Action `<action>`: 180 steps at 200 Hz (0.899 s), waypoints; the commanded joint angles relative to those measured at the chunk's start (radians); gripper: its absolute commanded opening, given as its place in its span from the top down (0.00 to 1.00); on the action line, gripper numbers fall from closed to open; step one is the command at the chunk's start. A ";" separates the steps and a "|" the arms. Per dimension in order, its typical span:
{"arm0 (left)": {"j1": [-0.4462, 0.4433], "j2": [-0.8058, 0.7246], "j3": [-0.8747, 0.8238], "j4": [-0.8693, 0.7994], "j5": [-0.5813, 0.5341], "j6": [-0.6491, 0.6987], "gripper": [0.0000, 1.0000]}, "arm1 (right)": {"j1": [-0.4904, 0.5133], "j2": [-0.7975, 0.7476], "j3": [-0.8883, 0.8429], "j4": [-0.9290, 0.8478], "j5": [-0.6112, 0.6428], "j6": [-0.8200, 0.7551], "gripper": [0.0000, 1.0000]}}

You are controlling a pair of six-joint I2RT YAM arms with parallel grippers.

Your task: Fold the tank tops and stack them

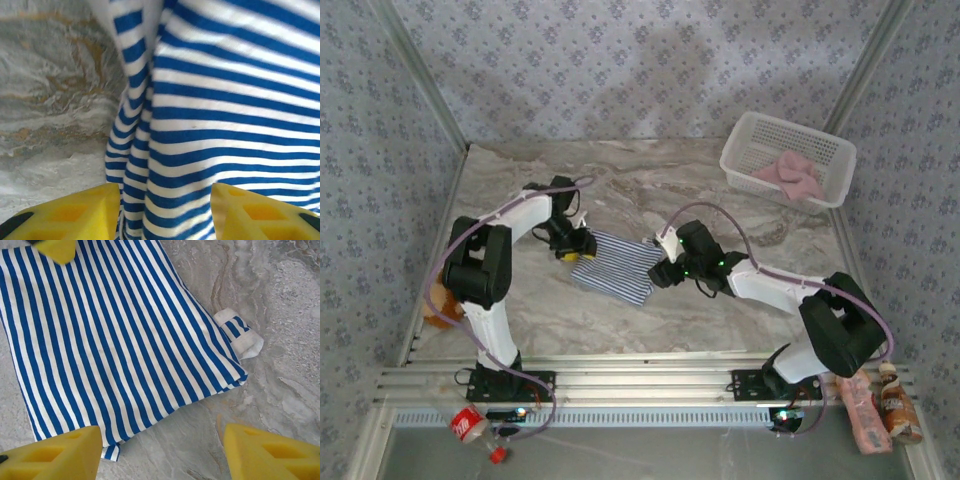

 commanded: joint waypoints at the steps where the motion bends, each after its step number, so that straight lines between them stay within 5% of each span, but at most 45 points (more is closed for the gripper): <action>1: -0.004 -0.011 -0.036 0.016 0.018 -0.026 0.50 | -0.007 -0.026 -0.006 0.016 -0.012 0.021 0.32; 34: -0.008 0.026 -0.055 0.048 0.020 -0.045 0.58 | -0.007 -0.028 -0.010 0.015 -0.008 0.028 0.32; 90: -0.005 0.065 -0.015 0.089 0.089 -0.093 0.93 | -0.023 -0.031 -0.007 0.017 0.016 0.028 0.32; 180: 0.108 0.301 0.385 0.150 0.085 -0.177 0.99 | -0.208 -0.052 0.051 0.006 0.007 0.091 0.25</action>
